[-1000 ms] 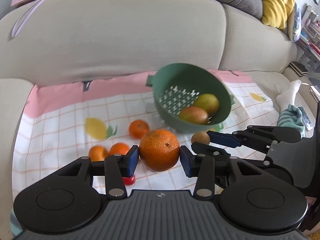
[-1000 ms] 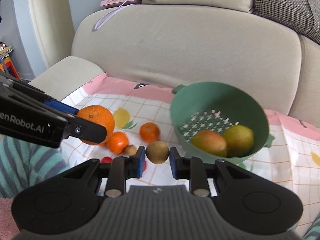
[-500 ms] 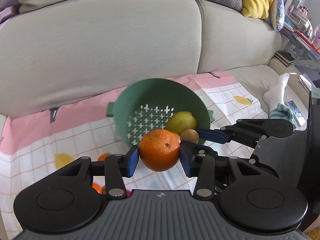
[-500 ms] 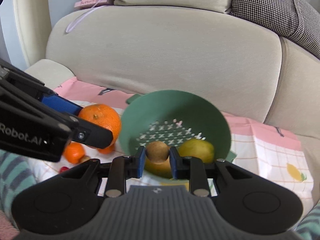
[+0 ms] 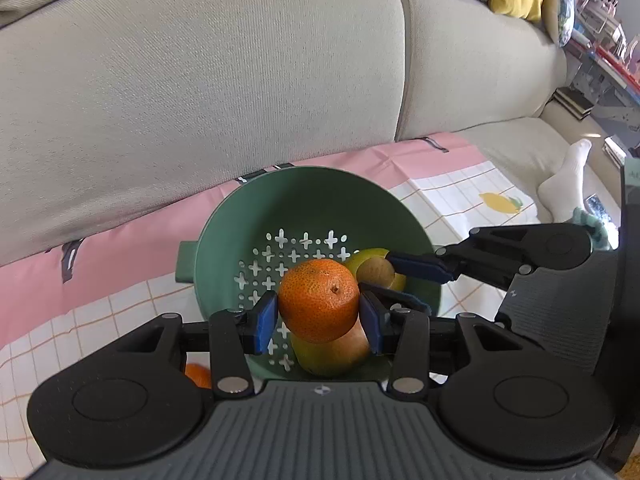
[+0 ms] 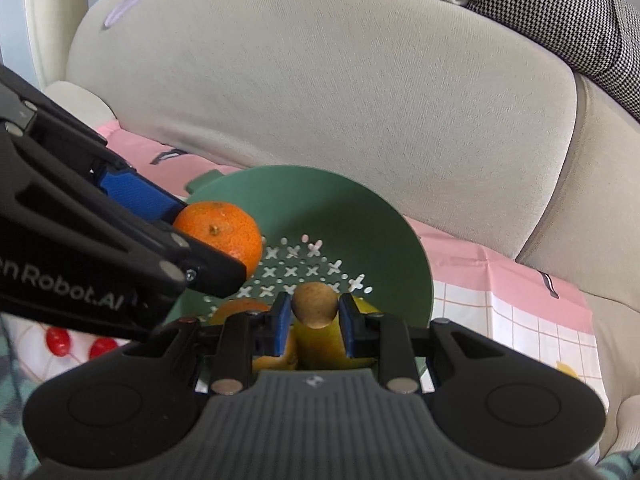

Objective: Organize fruits
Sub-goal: 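Carry the mandarin and kiwi into the green colander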

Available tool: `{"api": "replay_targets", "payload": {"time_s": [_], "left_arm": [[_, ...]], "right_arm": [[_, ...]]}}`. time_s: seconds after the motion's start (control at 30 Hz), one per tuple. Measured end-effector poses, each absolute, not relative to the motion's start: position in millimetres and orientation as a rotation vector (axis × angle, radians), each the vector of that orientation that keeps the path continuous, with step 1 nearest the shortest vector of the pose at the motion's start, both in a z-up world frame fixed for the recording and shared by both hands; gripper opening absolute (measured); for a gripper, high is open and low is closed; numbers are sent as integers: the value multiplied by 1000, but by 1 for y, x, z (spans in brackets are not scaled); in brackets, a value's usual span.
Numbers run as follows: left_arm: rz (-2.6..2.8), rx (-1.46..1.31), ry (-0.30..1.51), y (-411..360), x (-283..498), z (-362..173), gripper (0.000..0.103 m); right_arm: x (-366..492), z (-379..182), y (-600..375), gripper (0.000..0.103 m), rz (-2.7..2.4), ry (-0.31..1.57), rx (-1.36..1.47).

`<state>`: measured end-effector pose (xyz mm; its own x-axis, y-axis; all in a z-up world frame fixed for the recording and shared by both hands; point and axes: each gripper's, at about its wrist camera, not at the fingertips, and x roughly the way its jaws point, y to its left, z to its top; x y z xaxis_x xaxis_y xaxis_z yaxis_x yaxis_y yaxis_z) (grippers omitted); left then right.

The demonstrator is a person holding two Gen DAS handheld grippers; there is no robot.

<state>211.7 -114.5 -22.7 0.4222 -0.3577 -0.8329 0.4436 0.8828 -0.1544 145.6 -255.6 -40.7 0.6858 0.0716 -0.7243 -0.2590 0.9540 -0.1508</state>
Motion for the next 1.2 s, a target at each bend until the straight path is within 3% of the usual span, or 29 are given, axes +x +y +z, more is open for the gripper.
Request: {"api": "replay_targets", "payload": {"time_s": [0.6, 1.2], "left_arm": [[-505, 241, 1067, -142, 263, -66, 50], [-400, 210, 1150, -135, 276, -90, 51]], "right_arm": [[173, -56, -269, 22, 182, 799, -313], [170, -57, -257, 19, 190, 800, -363]]}}
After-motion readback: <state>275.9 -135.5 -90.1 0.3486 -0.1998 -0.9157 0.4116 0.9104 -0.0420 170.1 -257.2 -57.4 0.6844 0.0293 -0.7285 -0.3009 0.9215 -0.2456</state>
